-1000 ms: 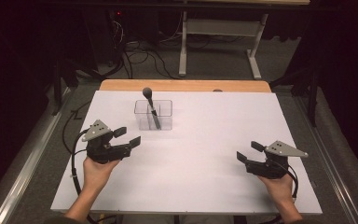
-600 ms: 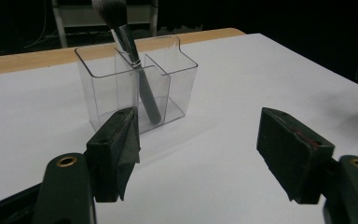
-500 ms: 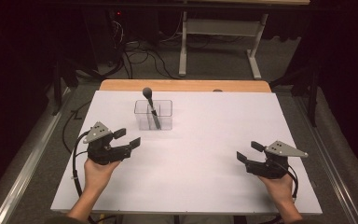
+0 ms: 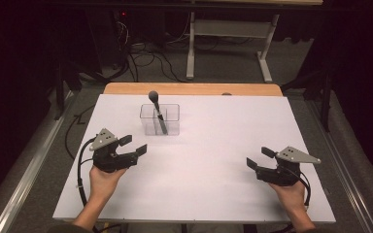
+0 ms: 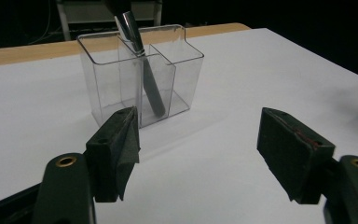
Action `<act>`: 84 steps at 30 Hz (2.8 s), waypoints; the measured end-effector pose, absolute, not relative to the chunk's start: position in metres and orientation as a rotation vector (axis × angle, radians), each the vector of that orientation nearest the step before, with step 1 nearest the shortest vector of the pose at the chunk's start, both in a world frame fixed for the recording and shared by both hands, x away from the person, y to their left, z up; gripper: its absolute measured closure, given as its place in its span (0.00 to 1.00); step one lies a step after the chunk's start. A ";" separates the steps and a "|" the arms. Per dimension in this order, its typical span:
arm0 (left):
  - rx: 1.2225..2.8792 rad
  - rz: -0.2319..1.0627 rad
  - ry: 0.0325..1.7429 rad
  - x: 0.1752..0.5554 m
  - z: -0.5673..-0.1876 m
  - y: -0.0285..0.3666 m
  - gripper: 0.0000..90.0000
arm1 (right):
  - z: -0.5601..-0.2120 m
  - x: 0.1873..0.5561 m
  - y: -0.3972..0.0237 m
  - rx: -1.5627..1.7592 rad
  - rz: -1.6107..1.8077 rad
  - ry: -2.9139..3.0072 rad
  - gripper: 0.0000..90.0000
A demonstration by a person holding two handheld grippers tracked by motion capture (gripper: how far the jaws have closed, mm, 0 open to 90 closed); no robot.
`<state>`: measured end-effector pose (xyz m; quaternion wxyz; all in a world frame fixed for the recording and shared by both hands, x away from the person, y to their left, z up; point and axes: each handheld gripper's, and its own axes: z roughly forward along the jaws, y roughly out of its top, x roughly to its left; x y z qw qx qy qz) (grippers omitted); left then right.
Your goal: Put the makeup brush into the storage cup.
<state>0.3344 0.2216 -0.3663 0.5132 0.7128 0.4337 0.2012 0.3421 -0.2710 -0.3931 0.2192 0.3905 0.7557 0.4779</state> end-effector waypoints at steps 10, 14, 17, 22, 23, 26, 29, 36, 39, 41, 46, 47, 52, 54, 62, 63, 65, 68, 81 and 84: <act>1.719 0.496 1.061 0.336 -0.372 0.223 0.33 | -0.393 0.342 -0.271 1.081 1.324 2.091 0.31; 1.721 0.503 1.068 0.337 -0.374 0.223 0.33 | -0.393 0.342 -0.271 1.080 1.322 2.091 0.31; 1.717 0.506 1.067 0.336 -0.374 0.223 0.33 | -0.393 0.342 -0.271 1.079 1.322 2.091 0.31; 1.715 0.504 1.068 0.337 -0.377 0.223 0.33 | -0.393 0.342 -0.271 1.078 1.323 2.091 0.31; 1.715 0.503 1.069 0.337 -0.377 0.223 0.33 | -0.393 0.342 -0.271 1.080 1.324 2.090 0.31; 1.715 0.502 1.074 0.338 -0.379 0.223 0.33 | -0.393 0.342 -0.271 1.078 1.322 2.091 0.31; 1.716 0.503 1.080 0.338 -0.381 0.223 0.33 | -0.393 0.342 -0.271 1.083 1.324 2.090 0.31; 1.719 0.507 1.082 0.338 -0.384 0.223 0.33 | -0.393 0.342 -0.271 1.071 1.323 2.092 0.31; 1.724 0.506 1.086 0.338 -0.386 0.222 0.33 | -0.393 0.342 -0.270 1.072 1.323 2.094 0.31; 1.722 0.505 1.086 0.338 -0.386 0.222 0.33 | -0.393 0.342 -0.271 1.072 1.324 2.093 0.31; 1.723 0.512 1.086 0.337 -0.388 0.222 0.33 | -0.393 0.341 -0.270 1.073 1.324 2.096 0.31; 1.722 0.511 1.087 0.337 -0.388 0.222 0.33 | -0.393 0.341 -0.270 1.071 1.323 2.096 0.31; 1.731 0.515 1.090 0.338 -0.391 0.221 0.33 | -0.393 0.342 -0.270 1.072 1.323 2.096 0.31; 1.730 0.514 1.091 0.338 -0.392 0.221 0.33 | -0.393 0.342 -0.270 1.078 1.322 2.099 0.31; 1.737 0.515 1.094 0.337 -0.395 0.220 0.33 | -0.394 0.342 -0.270 1.079 1.317 2.104 0.31; 1.738 0.515 1.093 0.337 -0.395 0.220 0.33 | -0.394 0.342 -0.270 1.079 1.322 2.103 0.31; 1.738 0.513 1.093 0.337 -0.395 0.218 0.33 | -0.393 0.342 -0.270 1.079 1.327 2.099 0.31; 1.741 0.512 1.091 0.336 -0.396 0.217 0.33 | -0.393 0.341 -0.271 1.083 1.331 2.096 0.31; 1.722 0.518 1.095 0.334 -0.397 0.217 0.32 | -0.393 0.341 -0.271 1.083 1.334 2.099 0.31; 1.722 0.518 1.096 0.335 -0.397 0.218 0.32 | -0.393 0.341 -0.271 1.082 1.332 2.101 0.31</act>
